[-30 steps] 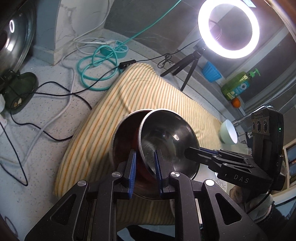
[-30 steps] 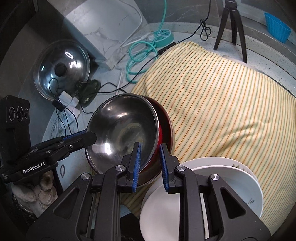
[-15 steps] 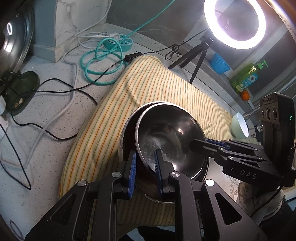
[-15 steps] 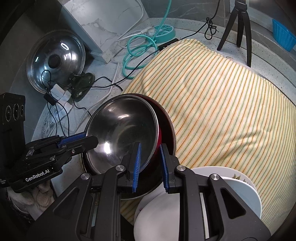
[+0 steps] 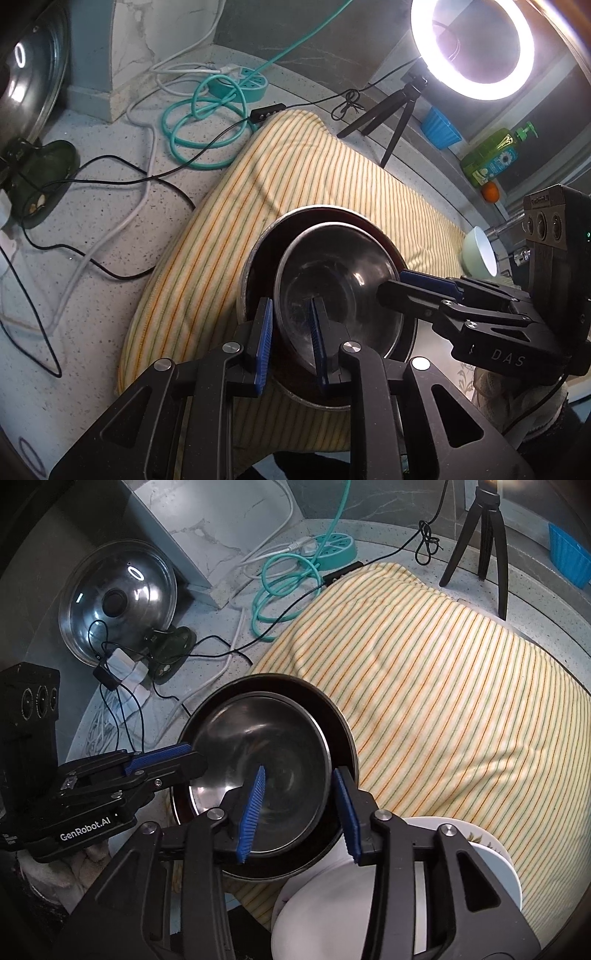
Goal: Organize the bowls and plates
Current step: 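Open the right gripper and release the red steel bowl, then move the right gripper to the rim of the white ceramic bowl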
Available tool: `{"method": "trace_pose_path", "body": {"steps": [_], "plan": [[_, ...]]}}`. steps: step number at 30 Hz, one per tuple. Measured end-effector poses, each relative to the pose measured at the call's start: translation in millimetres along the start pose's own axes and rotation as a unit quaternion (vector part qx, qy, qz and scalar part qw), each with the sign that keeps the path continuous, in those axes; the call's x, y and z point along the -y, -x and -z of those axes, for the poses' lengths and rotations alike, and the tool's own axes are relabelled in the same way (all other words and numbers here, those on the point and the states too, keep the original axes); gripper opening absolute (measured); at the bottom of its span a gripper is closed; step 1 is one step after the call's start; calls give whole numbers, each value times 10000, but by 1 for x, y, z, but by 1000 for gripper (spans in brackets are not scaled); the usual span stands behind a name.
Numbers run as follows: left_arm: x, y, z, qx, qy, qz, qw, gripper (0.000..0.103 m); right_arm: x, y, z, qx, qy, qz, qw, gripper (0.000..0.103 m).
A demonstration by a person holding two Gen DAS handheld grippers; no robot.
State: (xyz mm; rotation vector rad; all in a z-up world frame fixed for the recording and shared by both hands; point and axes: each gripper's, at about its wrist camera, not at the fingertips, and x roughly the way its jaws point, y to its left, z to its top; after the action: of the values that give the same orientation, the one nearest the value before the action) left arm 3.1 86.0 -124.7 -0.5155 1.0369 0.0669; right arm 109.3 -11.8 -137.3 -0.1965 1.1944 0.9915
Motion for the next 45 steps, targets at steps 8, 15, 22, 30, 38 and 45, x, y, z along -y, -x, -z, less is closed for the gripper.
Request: {"method": "trace_pose_path", "body": {"steps": [8, 15, 22, 30, 38, 45], "plan": [[7, 12, -3, 127, -6, 137, 9998, 25, 3, 20, 2, 251, -101, -212, 9994, 62], [24, 20, -9, 336, -142, 113, 9993, 44, 17, 53, 8, 623, -337, -229, 9972, 79], [53, 16, -13, 379, -314, 315, 9983, 48, 49, 92, 24, 967, -678, -10, 9930, 84], [90, 5, -15, 325, -553, 558, 9964, 48, 105, 133, 46, 1271, -1146, 346, 9846, 84], [130, -13, -20, 237, -776, 794, 9935, 48, 162, 161, 69, 1417, -1609, 691, 9743, 84], [172, -40, -24, 85, -1021, 934, 9903, 48, 219, 184, 88, 1567, -2018, 1004, 9616, 84]]}}
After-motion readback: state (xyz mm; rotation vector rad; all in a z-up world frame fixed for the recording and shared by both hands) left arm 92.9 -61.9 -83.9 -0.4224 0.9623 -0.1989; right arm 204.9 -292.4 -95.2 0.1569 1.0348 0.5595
